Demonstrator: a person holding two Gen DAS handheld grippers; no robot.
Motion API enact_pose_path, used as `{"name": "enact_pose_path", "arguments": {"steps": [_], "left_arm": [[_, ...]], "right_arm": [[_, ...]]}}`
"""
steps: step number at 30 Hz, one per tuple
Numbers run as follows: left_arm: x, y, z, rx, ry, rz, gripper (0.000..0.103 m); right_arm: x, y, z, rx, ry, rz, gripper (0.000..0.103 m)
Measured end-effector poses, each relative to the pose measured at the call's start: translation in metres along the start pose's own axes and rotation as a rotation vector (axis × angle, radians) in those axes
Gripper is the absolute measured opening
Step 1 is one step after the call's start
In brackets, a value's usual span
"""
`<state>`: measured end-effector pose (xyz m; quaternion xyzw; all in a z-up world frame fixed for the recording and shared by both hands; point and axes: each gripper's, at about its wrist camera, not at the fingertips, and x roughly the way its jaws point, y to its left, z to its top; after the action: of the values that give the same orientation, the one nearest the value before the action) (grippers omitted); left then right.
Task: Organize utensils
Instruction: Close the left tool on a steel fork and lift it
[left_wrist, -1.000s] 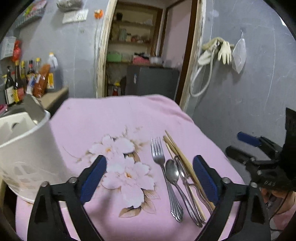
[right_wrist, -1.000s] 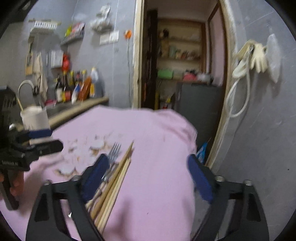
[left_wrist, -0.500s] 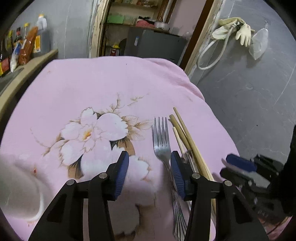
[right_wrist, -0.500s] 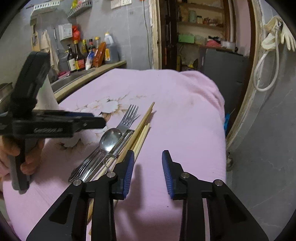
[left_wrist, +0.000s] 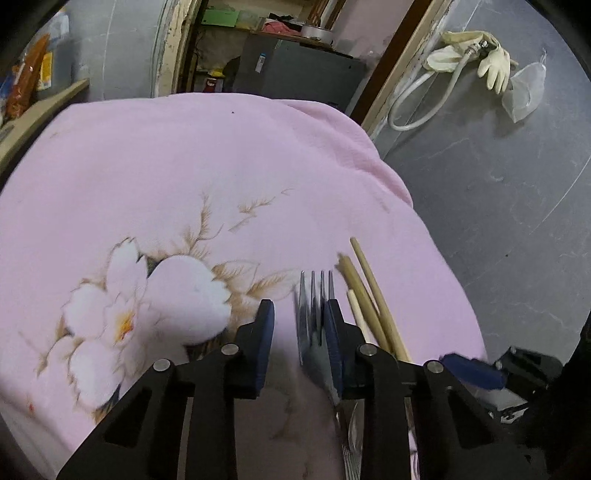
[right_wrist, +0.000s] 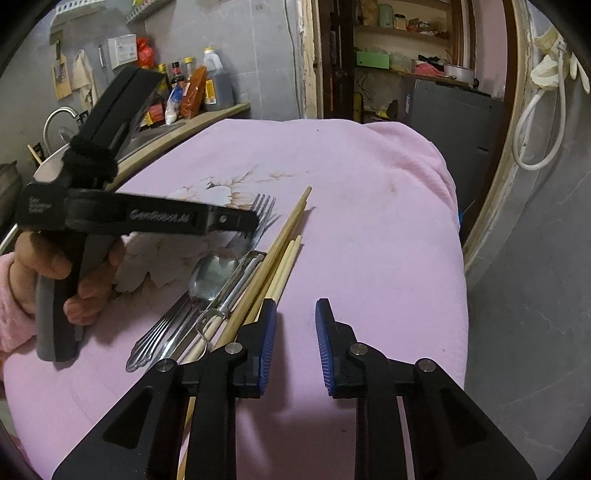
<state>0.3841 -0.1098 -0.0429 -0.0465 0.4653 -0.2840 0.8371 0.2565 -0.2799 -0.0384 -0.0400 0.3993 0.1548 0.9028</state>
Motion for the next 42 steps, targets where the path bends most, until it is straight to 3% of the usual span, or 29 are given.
{"name": "enact_pose_path", "arguments": {"steps": [5,10,17,24,28,33,36,42], "left_arm": [[0.004,-0.001,0.005,-0.017,0.002,-0.041,0.021],[0.006,0.001,0.007,-0.030,0.022,-0.100,0.012],[0.009,0.001,0.010,-0.041,0.041,-0.138,0.012],[0.012,0.003,0.014,-0.049,0.051,-0.165,0.015],[0.012,0.000,0.015,-0.033,0.052,-0.189,0.027],[0.012,-0.011,0.013,0.027,0.051,-0.146,0.028],[0.012,-0.012,0.013,0.035,0.052,-0.116,0.019],[0.010,-0.012,0.009,0.042,0.049,-0.097,0.018]], "right_arm": [[0.002,-0.002,0.002,0.013,0.004,0.009,0.019],[0.003,-0.001,0.004,0.008,0.006,0.011,0.019],[0.003,0.002,0.003,0.005,0.007,0.005,0.019],[0.002,0.002,0.002,0.015,0.006,0.012,0.019],[0.001,0.000,0.001,0.021,0.006,0.011,0.019],[0.000,0.001,-0.001,0.015,0.005,0.004,0.019],[0.000,0.001,0.000,0.015,0.005,0.004,0.019],[0.000,0.001,0.000,0.015,0.004,0.002,0.019]]}}
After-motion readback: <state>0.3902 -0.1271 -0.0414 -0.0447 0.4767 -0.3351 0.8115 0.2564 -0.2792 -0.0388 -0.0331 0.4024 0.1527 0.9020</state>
